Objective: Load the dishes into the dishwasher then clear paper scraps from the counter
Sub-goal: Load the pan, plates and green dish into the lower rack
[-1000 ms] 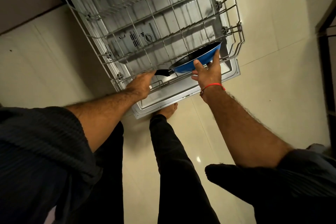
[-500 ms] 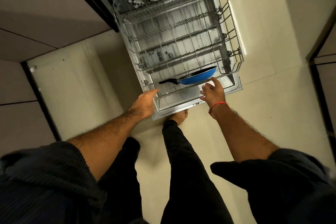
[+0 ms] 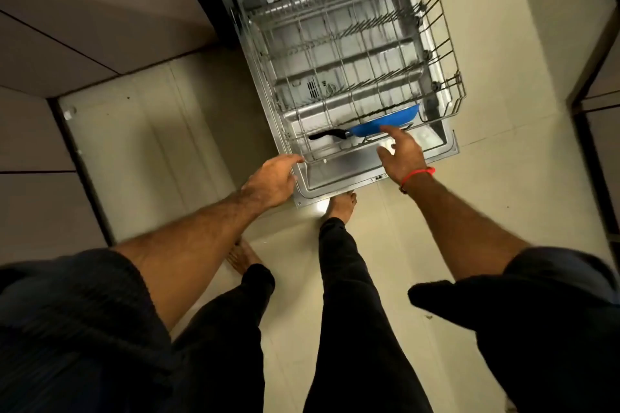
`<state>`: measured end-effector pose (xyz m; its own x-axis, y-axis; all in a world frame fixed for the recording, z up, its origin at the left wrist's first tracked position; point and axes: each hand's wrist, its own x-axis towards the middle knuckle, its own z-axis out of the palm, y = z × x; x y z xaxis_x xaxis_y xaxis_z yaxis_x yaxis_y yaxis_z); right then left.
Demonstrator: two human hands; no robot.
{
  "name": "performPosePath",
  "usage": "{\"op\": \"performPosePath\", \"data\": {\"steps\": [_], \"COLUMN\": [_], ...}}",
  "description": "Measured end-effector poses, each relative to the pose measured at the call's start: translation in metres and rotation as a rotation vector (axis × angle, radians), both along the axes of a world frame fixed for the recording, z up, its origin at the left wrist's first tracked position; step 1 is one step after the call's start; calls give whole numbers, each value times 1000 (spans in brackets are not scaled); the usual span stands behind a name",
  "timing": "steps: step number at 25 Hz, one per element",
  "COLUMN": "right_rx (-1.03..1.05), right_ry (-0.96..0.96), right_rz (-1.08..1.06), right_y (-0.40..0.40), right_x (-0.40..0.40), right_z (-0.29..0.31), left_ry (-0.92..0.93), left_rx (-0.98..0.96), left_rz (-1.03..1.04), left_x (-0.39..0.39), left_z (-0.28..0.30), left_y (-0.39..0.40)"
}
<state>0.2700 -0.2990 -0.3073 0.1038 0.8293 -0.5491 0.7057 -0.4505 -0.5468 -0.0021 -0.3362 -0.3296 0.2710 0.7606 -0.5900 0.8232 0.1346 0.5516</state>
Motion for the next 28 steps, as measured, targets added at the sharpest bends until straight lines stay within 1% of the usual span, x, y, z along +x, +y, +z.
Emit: {"op": "performPosePath", "data": {"steps": [2,4,7,10,12,14,19,23,28], "right_rx": [76,85,37,-26,-38,-20,60,69,96], "right_ry": [-126,-233,-362,-453,-499,-473,-252,-240,-226], "right_rz": [190,332,546,676,699,675,657,620,629], "right_y": [20,39,66,83,96,110,129,126,117], "right_x": [14,24,36,52,59,67,87,69,41], "right_z": [-23,-49,-86,-114,-119,-109,-90,-108,-110], "left_ry": [4,13,5,1,-14,-14,-34,-45,-32], "left_rx": [-19,-46,-87,-151,-173,-177,-169,-198,-237], "left_rz": [-4,17,151,192,231,268,289,303,320], "left_x": [11,25,49,71,77,79,80,80,69], "left_z": [-27,-50,-74,-80,-80,-77,-73,-77,-81], "left_y": [7,13,14,5,5,12,27,24,5]}}
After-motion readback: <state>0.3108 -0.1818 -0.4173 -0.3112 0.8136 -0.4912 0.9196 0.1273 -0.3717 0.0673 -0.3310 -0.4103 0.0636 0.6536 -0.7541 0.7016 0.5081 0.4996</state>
